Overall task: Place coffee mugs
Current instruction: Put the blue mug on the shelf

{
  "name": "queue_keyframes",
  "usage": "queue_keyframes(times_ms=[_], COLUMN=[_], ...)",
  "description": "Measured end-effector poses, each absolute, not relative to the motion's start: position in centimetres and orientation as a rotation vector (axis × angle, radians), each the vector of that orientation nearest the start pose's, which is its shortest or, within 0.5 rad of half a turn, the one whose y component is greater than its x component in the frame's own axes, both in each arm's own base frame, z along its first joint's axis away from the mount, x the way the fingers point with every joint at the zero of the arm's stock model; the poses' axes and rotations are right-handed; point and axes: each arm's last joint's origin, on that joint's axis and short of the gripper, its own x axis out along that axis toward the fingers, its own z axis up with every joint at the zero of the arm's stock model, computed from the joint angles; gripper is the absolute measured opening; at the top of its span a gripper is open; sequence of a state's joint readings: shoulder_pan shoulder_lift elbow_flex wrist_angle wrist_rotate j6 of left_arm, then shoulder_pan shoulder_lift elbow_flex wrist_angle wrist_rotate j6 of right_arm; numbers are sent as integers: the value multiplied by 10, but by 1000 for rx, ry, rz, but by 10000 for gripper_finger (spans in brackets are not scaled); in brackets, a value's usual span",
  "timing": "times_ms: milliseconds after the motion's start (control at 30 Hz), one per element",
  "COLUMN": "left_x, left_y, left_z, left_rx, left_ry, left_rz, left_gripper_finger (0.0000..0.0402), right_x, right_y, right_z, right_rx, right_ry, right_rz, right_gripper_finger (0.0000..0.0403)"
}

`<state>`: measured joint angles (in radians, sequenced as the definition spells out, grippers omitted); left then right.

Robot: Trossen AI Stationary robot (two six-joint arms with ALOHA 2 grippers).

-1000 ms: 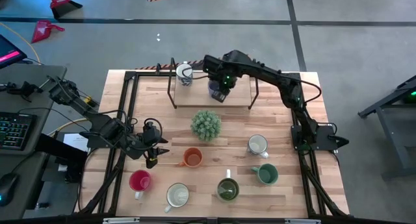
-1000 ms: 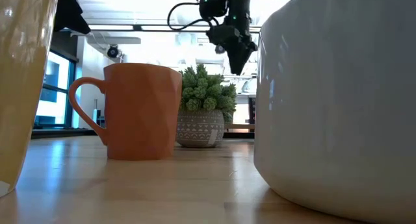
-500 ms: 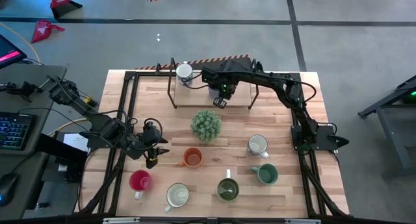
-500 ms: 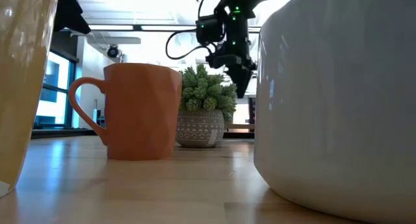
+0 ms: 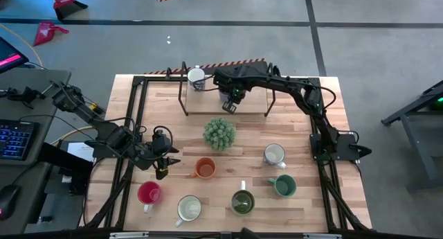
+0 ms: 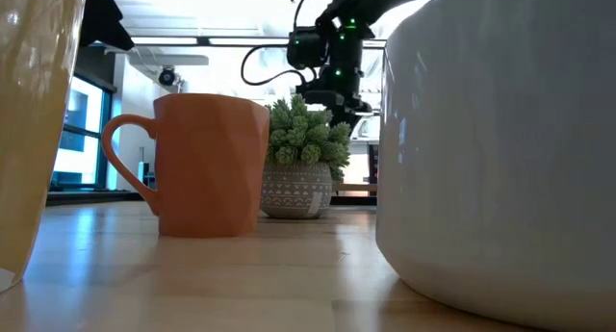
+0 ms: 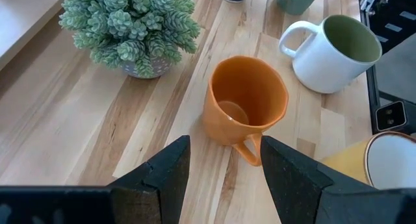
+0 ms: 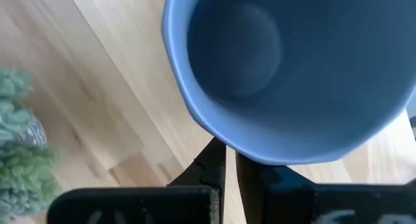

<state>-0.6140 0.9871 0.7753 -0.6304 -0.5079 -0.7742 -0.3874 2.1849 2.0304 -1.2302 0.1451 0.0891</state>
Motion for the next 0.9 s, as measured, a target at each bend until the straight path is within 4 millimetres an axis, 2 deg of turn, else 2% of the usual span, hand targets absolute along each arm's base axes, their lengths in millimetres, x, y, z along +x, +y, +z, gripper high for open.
queue_keyframes(times_ms=[900], left_x=[162], left_y=[-97], left_z=[262], left_rx=[-319], left_ry=[693], left_rz=[186], left_gripper_finger=[177], right_x=[424], right_y=[-192], right_z=[252], right_rx=[252], right_ry=[1113], right_rz=[-504], right_gripper_finger=[14])
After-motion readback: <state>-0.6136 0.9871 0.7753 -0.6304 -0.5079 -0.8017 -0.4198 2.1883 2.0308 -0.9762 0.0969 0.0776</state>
